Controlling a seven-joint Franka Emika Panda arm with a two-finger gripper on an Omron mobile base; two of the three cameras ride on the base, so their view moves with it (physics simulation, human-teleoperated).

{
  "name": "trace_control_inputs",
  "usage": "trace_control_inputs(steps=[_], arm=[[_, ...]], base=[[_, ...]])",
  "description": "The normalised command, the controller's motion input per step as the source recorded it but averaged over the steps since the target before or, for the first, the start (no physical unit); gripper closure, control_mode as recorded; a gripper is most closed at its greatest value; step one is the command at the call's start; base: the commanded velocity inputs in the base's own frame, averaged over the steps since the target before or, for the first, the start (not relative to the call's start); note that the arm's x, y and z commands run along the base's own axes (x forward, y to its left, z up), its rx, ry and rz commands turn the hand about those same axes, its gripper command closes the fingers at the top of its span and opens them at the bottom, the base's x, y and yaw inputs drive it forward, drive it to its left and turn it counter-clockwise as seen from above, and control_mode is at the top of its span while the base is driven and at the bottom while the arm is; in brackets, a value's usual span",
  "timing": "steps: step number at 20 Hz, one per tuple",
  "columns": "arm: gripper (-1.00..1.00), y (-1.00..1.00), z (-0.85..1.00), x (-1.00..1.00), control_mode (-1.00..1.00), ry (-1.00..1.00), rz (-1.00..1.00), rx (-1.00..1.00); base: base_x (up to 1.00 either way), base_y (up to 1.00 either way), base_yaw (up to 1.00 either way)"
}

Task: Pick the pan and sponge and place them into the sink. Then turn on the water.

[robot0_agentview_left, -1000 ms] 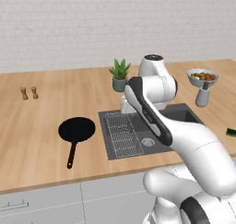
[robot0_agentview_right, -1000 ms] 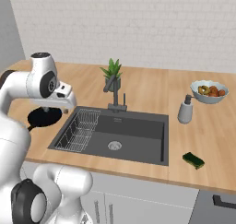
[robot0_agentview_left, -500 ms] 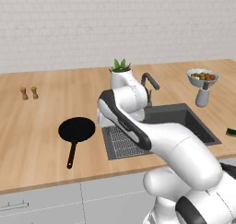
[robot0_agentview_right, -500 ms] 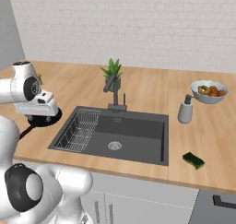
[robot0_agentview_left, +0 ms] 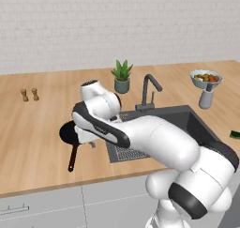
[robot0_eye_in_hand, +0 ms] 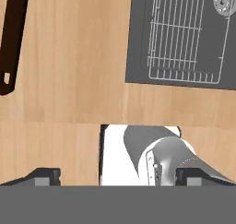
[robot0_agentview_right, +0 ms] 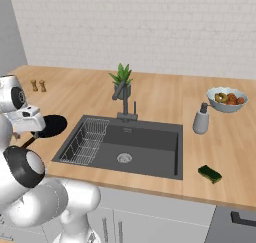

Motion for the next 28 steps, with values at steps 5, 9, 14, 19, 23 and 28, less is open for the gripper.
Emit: trace_control_inputs(steps=[5, 9, 14, 19, 23, 28], arm=[[-1.00, 0.64, -0.37, 0.02, -1.00, 0.11, -0.01, -0.05], [-1.00, 0.59, -0.34, 0.14, -1.00, 0.04, -0.05, 0.00], [-1.00, 0.46, -0.30, 0.24, -1.00, 0.00, -0.07, 0.00], [-1.00, 0.36, -0.28, 0.34, -1.00, 0.00, -0.09, 0.00], [-1.00, 0.21, -0.31, 0.37, -1.00, 0.00, -0.05, 0.00], [-1.00, 0.00, -0.35, 0.29, -1.00, -0.01, 0.00, 0.00]], base=[[0.00, 0.00, 0.00], [0.00, 0.00, 0.00], [0.00, 0.00, 0.00], [0.00, 0.00, 0.00], [0.00, 0.00, 0.00], [0.00, 0.00, 0.00]])
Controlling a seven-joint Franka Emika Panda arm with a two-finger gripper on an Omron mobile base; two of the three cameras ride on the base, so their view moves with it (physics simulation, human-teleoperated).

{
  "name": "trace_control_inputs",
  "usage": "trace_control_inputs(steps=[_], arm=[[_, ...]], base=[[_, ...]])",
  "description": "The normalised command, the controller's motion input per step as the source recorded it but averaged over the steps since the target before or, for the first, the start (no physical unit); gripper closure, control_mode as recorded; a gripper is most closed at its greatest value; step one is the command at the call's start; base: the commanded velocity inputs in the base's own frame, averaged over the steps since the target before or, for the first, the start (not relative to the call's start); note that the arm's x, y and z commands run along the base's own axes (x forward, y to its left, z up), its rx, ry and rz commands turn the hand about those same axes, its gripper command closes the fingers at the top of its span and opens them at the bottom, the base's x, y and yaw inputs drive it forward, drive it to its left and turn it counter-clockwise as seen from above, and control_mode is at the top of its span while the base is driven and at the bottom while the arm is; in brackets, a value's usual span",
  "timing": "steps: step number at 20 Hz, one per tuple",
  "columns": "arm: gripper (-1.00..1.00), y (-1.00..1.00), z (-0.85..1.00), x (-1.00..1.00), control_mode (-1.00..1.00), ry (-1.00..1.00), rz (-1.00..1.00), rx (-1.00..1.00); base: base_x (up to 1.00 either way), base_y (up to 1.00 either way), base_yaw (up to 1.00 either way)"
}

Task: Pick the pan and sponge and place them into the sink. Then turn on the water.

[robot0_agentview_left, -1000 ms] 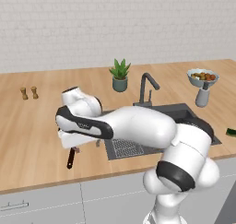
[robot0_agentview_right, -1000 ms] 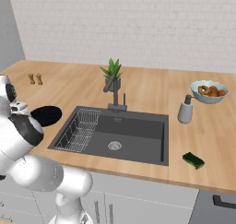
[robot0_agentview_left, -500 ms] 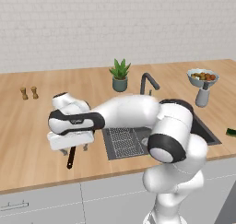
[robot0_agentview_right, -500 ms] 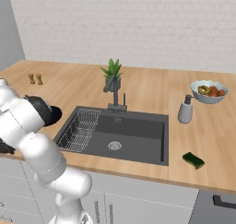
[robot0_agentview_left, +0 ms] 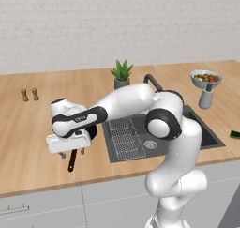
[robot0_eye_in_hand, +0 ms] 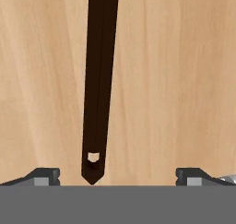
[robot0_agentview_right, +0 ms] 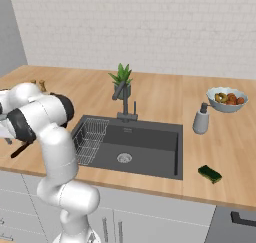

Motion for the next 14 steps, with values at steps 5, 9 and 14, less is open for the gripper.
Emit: trace_control_inputs(steps=[5, 9, 14], arm=[[-1.00, 0.02, -0.21, 0.25, -1.00, -0.02, 0.00, 0.00], [-1.00, 0.00, -0.31, 0.13, -1.00, -0.08, 0.02, 0.00], [-1.00, 0.00, -0.36, 0.10, -1.00, -0.12, 0.05, 0.00]], base=[[0.00, 0.00, 0.00], [0.00, 0.00, 0.00], [0.00, 0.00, 0.00]])
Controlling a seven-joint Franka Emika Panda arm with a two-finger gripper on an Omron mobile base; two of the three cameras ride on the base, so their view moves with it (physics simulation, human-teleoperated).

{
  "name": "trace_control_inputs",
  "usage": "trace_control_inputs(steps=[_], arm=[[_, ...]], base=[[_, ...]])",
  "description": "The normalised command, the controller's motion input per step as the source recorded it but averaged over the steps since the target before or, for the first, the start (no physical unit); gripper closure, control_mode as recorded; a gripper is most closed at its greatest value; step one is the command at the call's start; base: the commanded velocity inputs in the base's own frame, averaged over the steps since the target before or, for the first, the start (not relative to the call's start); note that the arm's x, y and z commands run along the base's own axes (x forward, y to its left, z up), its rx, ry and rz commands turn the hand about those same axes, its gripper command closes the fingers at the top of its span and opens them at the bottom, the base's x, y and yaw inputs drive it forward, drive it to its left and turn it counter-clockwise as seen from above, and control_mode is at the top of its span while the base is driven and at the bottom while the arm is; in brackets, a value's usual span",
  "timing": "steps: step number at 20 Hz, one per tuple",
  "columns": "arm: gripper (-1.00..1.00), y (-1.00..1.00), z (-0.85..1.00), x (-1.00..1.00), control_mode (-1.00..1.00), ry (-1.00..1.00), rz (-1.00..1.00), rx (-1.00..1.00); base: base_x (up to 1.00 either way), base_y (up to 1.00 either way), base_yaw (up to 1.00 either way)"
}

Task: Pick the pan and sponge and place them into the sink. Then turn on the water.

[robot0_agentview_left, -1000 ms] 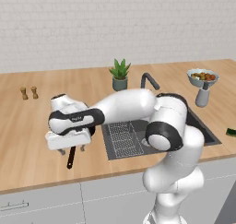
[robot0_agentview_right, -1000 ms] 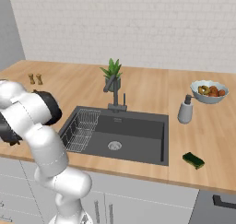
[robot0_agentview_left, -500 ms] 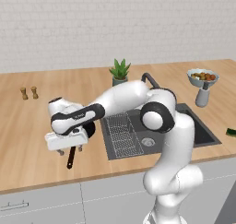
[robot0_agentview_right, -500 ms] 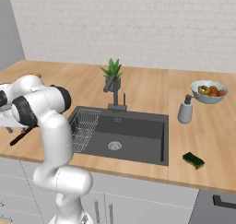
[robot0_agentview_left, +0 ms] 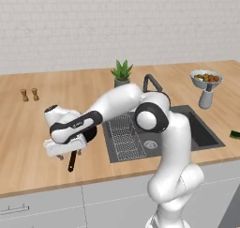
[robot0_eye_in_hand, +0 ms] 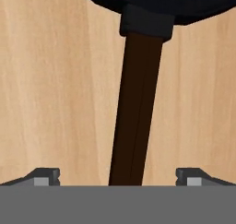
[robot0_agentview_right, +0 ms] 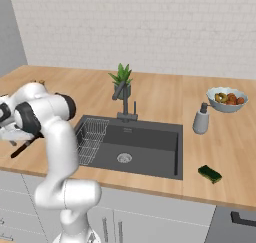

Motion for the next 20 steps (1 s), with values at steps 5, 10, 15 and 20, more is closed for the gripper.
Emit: trace_control_inputs(steps=[5, 10, 15, 20], arm=[[-1.00, -0.09, -0.33, 0.01, -1.00, -0.19, 0.06, 0.00], [-1.00, -0.26, -0.34, 0.00, -1.00, -0.24, 0.06, 0.00], [-1.00, -0.54, -0.53, 0.00, -1.00, -0.13, 0.01, 0.14], [-1.00, -0.87, -0.76, 0.00, -1.00, -0.05, 0.00, 0.27]], base=[[0.00, 0.00, 0.00], [0.00, 0.00, 0.00], [0.00, 0.00, 0.00], [0.00, 0.00, 0.00]])
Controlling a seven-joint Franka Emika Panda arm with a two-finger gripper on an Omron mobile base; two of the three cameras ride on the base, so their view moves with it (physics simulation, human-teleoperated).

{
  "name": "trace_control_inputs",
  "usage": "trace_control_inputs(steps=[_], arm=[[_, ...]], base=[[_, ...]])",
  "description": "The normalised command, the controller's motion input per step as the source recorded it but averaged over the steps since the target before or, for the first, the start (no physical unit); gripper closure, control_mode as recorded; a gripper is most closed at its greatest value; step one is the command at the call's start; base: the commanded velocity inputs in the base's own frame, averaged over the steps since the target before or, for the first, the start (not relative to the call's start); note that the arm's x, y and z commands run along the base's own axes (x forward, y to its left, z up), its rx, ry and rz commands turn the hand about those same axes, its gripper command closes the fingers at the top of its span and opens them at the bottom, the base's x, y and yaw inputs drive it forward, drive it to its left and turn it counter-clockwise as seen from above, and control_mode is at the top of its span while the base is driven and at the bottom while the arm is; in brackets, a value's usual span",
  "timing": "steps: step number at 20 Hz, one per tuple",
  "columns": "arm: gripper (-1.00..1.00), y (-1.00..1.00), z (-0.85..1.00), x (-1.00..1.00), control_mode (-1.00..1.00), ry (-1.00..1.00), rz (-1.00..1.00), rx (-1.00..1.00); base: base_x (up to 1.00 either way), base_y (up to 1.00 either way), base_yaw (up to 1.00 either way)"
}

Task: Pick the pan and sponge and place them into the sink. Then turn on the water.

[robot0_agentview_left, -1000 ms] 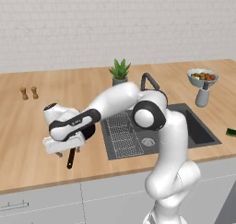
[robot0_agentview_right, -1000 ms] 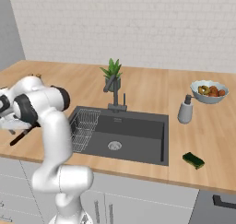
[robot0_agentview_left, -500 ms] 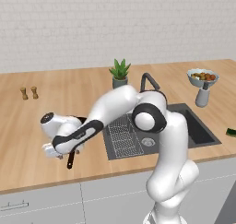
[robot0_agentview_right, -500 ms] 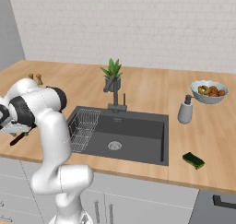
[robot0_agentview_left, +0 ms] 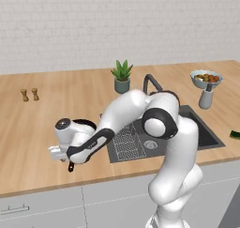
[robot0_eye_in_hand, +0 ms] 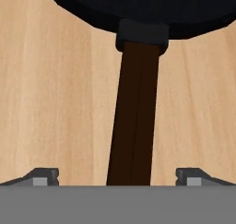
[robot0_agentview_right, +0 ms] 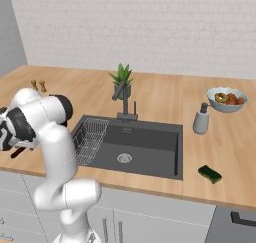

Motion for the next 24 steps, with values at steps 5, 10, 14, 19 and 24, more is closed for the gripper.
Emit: trace_control_inputs(steps=[5, 10, 14, 19, 24], arm=[[1.00, -0.32, -0.81, 0.02, -1.00, -0.01, 0.00, 0.14], [1.00, -0.03, -0.72, 0.03, -1.00, 0.00, 0.00, 0.02], [1.00, -0.16, -0.65, 0.00, -1.00, 0.00, 0.00, 0.00], [1.00, -0.13, -0.38, 0.00, -1.00, -0.07, 0.00, 0.05], [1.00, -0.02, -0.25, 0.00, -1.00, -0.13, 0.00, 0.05]], base=[[0.00, 0.00, 0.00], [0.00, 0.00, 0.00], [0.00, 0.00, 0.00], [0.00, 0.00, 0.00], [0.00, 0.00, 0.00]])
